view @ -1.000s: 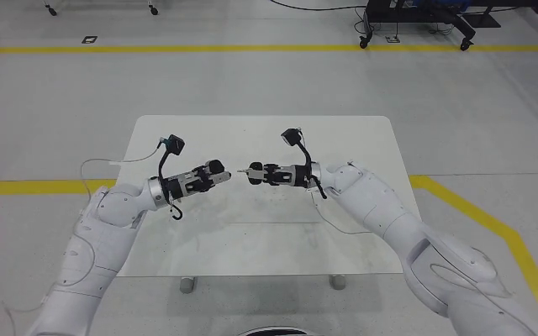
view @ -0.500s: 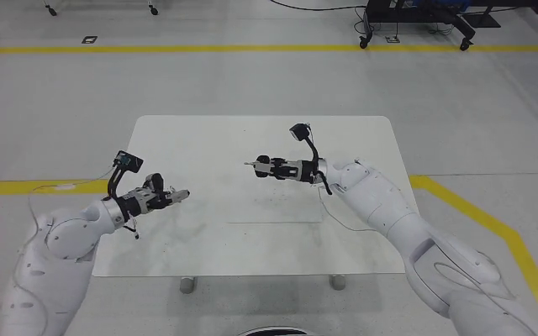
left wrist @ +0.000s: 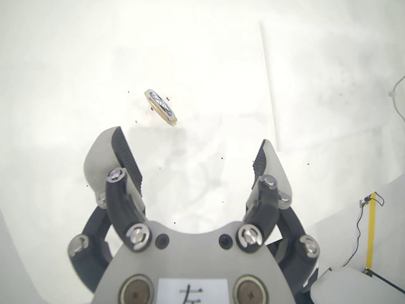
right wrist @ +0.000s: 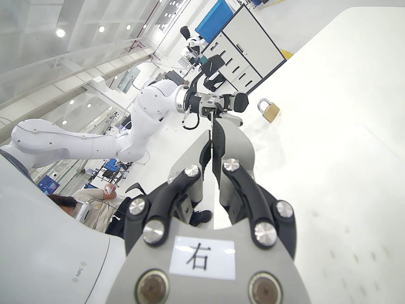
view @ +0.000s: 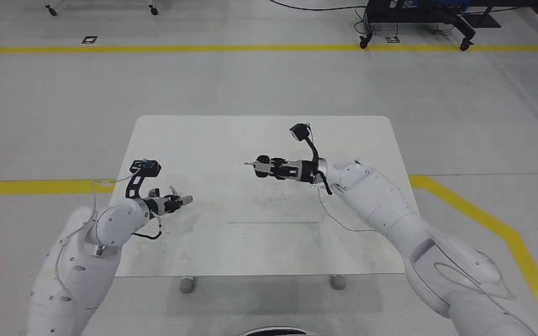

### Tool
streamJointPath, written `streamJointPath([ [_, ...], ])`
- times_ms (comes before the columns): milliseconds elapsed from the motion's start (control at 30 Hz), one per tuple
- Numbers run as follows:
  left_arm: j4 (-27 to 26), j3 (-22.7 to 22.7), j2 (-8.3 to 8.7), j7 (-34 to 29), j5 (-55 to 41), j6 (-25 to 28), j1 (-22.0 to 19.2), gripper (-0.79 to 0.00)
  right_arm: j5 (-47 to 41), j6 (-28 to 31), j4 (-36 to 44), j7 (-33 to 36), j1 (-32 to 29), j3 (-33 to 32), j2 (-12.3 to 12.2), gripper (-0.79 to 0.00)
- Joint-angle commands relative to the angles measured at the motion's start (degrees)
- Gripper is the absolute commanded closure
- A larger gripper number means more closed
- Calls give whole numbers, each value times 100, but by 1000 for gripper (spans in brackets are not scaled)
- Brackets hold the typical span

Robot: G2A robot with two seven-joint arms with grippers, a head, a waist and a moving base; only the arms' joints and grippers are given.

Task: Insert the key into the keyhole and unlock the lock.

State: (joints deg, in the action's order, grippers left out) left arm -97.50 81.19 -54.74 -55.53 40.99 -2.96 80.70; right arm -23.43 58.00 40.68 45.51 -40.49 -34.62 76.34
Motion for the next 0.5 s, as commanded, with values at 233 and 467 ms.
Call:
streamJointPath([
  [233,786,-527,-117,62,207,-535,-716,-372,0,0,0,0,0,0,0,0],
  [467,856,-615,-134,-16,333,-572,-769,-80,0,0,0,0,0,0,0,0],
])
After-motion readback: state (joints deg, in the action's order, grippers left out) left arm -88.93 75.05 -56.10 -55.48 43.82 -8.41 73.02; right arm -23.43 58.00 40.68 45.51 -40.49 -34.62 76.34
